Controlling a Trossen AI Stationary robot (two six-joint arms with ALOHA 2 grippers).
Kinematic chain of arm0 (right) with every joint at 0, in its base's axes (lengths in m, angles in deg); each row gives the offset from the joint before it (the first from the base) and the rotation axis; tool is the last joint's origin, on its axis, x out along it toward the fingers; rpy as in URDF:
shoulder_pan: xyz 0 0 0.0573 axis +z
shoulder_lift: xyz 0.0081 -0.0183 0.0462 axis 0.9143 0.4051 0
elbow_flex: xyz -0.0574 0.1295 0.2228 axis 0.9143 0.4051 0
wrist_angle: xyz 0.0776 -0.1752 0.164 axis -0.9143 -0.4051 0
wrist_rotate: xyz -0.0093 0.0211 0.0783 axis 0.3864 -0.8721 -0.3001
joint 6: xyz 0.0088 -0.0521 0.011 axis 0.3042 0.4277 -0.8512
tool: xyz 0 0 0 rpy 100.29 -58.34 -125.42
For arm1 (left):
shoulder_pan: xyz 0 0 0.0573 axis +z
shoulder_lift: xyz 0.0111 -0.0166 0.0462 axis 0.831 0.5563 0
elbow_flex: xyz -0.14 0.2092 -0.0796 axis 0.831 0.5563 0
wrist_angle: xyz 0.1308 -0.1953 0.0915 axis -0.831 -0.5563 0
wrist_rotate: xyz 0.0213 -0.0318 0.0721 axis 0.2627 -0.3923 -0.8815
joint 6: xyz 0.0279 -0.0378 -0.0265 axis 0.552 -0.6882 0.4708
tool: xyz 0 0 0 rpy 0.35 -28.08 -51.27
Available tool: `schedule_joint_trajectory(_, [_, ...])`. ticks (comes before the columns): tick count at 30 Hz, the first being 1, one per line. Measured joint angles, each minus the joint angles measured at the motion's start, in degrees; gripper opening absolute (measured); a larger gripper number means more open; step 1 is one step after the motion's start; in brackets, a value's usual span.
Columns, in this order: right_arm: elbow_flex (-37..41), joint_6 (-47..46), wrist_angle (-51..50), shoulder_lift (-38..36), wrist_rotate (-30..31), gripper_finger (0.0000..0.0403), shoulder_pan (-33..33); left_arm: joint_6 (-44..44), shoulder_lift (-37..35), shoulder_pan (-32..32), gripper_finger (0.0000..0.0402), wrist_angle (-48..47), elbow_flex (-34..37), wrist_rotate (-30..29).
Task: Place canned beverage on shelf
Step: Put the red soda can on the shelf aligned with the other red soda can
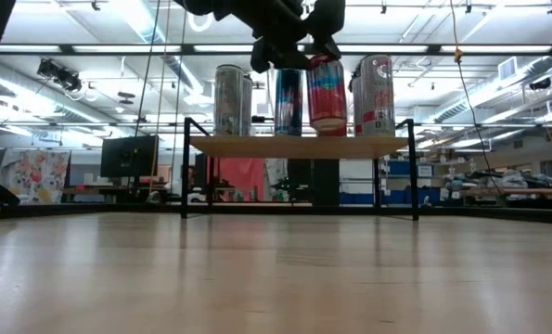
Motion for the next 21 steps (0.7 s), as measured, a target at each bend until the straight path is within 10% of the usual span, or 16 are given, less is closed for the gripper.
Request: schedule_joint_trajectory(21, [0.0, -0.11, -0.24, 0.0, -0.04, 0.0295, -0.39, 2.13, 1.48, 2.84, 0.0246, -7.79, -7.51, 5.33])
